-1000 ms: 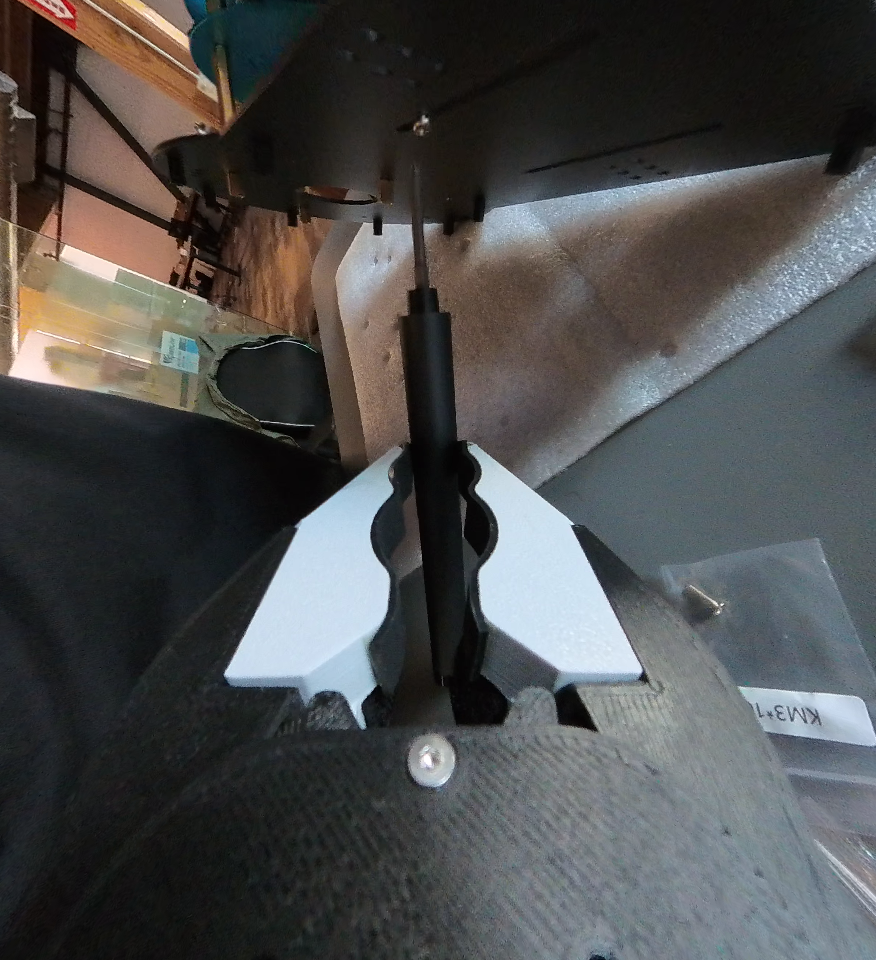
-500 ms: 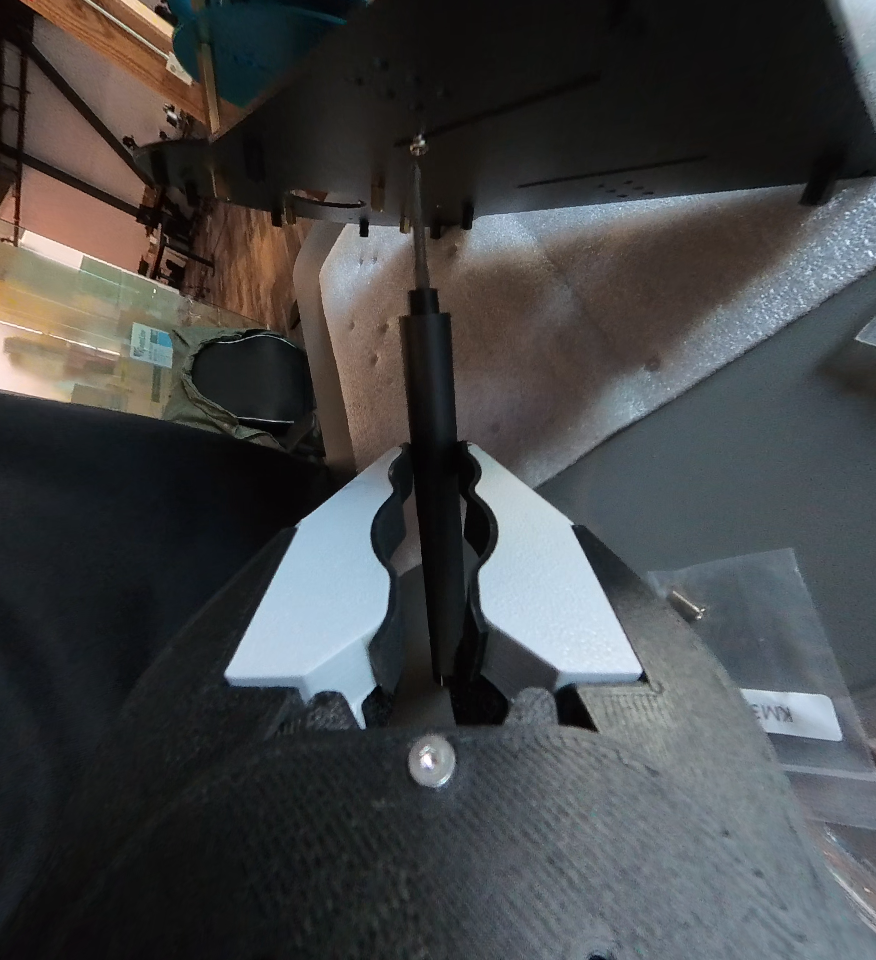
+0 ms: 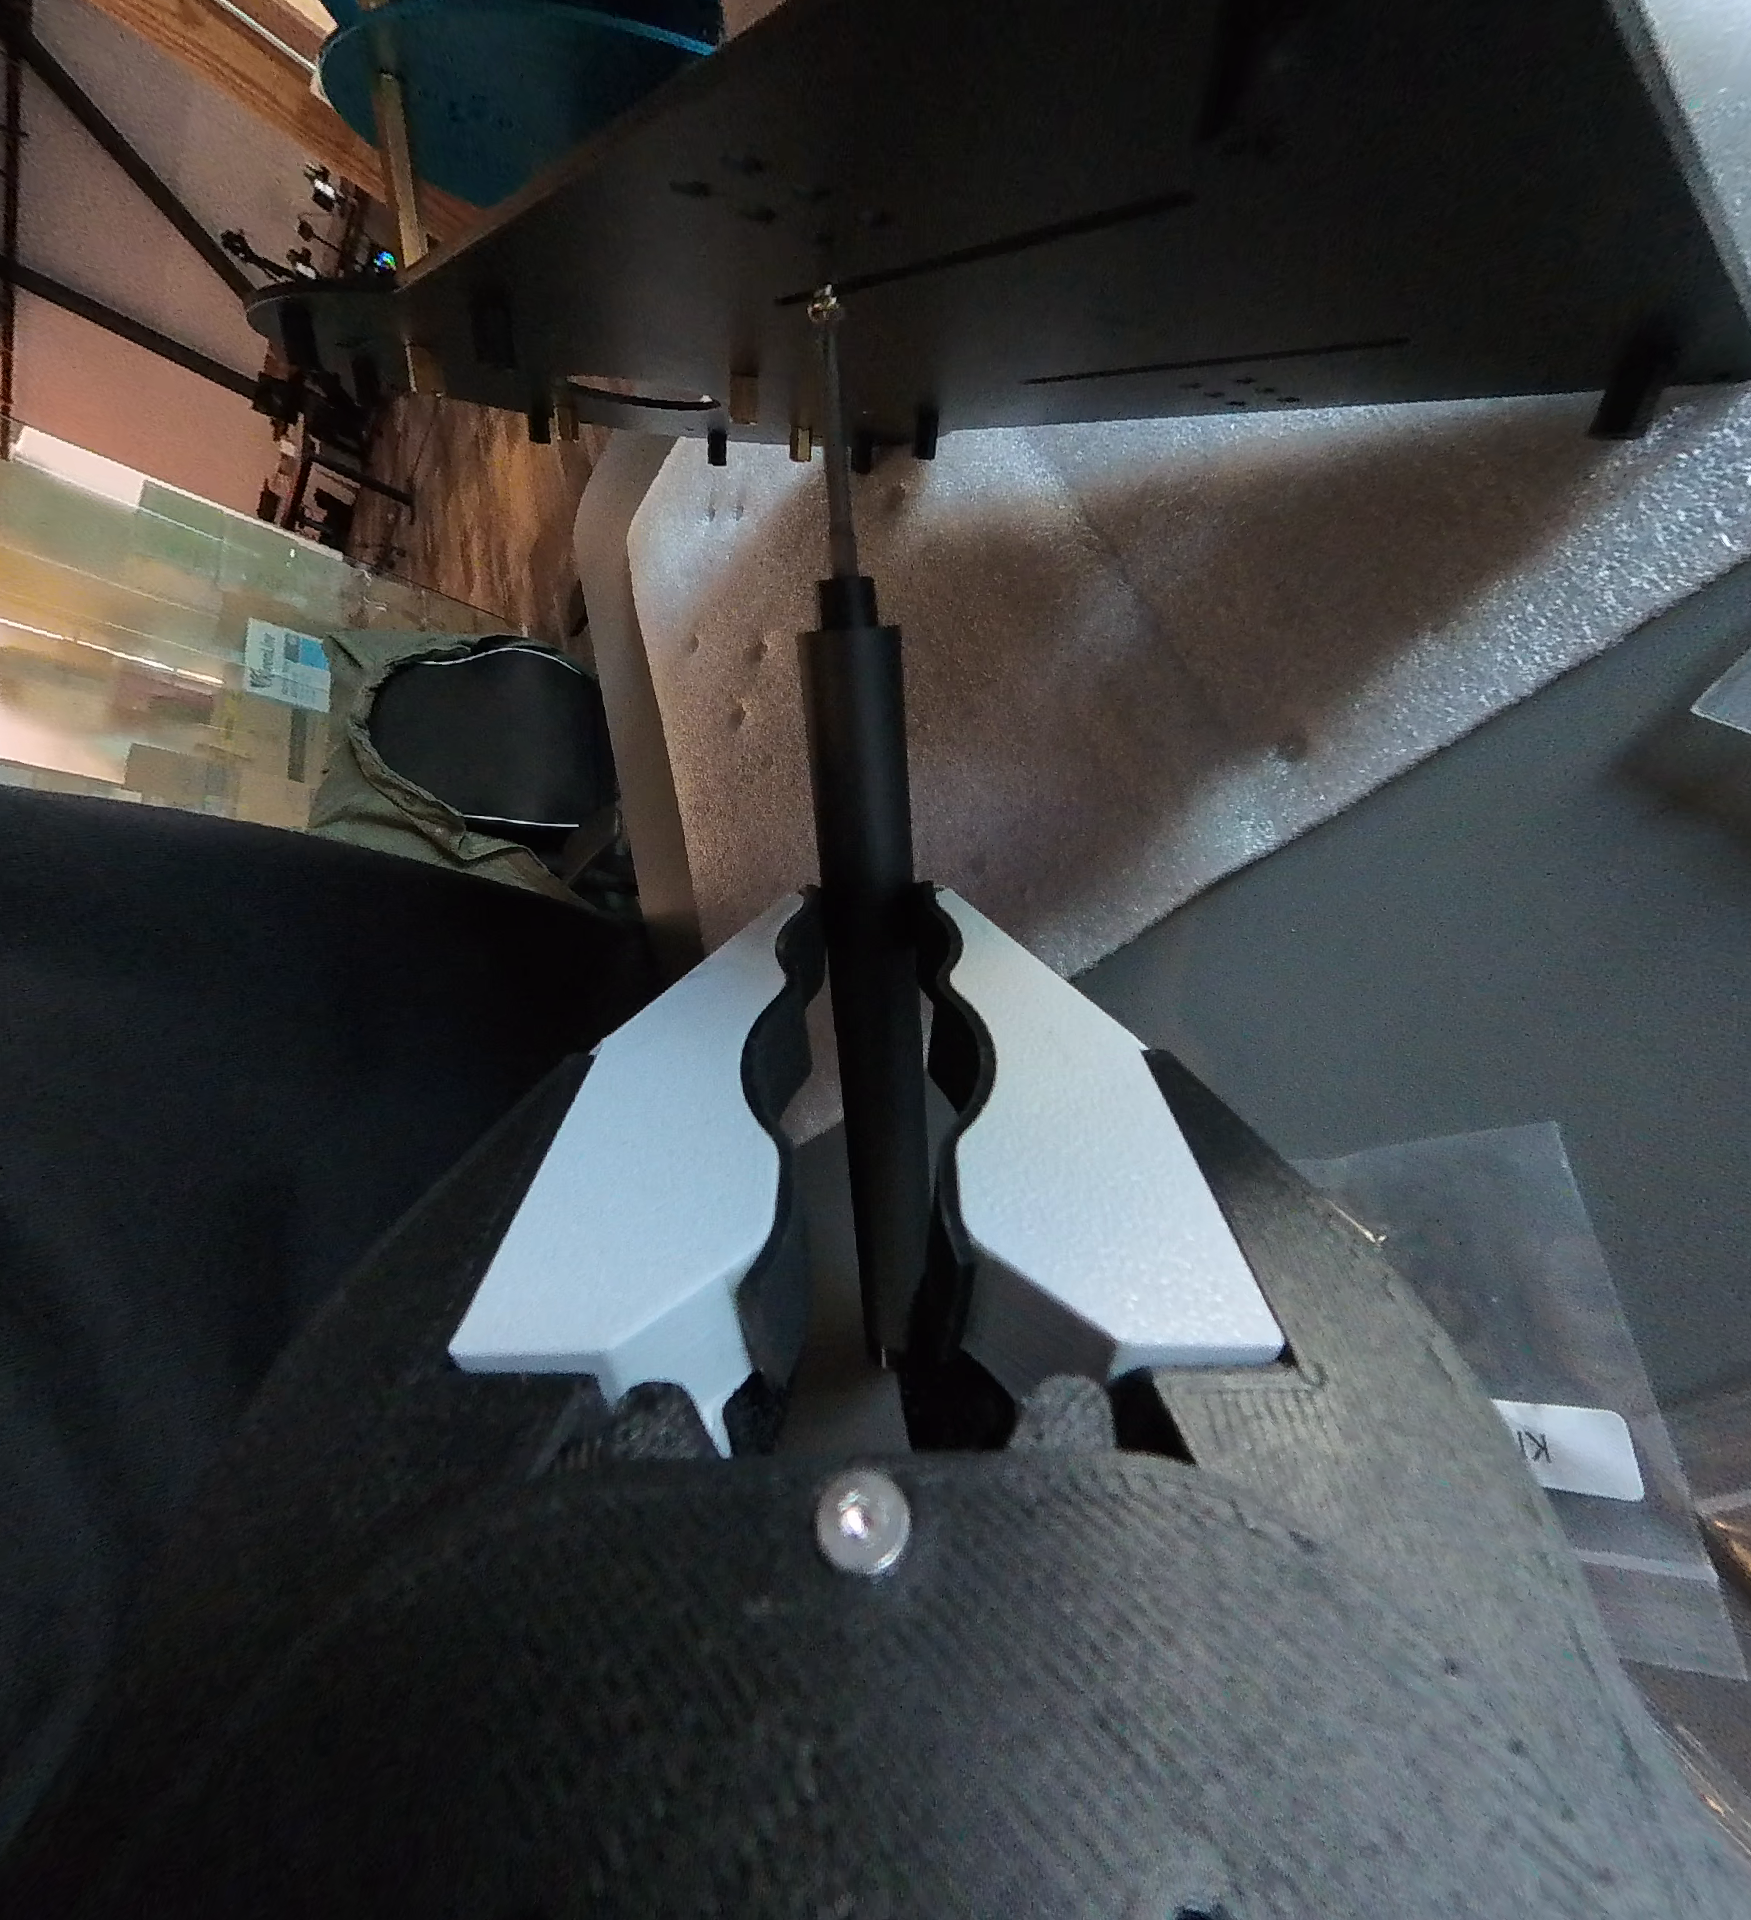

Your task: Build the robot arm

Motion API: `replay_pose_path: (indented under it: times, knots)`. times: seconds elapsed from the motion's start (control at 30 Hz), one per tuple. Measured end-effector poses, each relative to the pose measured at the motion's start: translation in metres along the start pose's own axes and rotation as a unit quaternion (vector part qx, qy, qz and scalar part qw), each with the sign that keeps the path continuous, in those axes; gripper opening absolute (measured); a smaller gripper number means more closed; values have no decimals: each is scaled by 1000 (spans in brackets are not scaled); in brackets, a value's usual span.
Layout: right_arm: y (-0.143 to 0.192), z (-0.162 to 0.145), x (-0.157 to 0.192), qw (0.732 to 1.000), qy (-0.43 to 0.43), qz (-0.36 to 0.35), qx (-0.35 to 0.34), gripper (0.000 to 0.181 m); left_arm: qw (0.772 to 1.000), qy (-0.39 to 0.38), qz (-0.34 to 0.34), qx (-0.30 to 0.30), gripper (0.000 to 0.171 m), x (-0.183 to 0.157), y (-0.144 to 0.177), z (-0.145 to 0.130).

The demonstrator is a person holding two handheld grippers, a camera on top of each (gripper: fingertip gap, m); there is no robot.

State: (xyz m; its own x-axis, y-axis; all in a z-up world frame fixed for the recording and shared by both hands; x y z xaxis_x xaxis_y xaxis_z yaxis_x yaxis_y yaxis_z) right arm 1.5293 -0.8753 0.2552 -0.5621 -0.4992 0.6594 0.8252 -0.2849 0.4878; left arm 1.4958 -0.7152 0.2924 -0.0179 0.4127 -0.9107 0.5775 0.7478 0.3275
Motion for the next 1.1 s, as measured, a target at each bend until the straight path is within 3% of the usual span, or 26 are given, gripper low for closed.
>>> replay_pose_path:
  times: [0.37,0.63,1.1]
  knots:
    - [0,2,-1,1000,3,-1,7,16,1000,0,0,0,3,0,0,0]
    - [4,6,1,998,35,-44,27,16,1000,4,-1,-4,3,0,0,0]
    - [1,-2,-7,985,-98,136,-33,16,1000,5,2,-1,3,-1,0,0]
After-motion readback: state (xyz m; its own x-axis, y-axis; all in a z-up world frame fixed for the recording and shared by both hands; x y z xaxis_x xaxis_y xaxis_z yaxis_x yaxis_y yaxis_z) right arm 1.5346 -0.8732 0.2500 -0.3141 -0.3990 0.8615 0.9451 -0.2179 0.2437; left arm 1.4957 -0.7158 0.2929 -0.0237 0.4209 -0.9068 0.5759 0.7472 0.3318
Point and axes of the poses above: each gripper's, where its closed fingertips meet, y back along the fingers, z out of its top, x = y × z across the jaws, the point moved 8 cm from there along y, back along the fingers, and after that the axes turned 7 degrees about y, right-handed, at the moved point
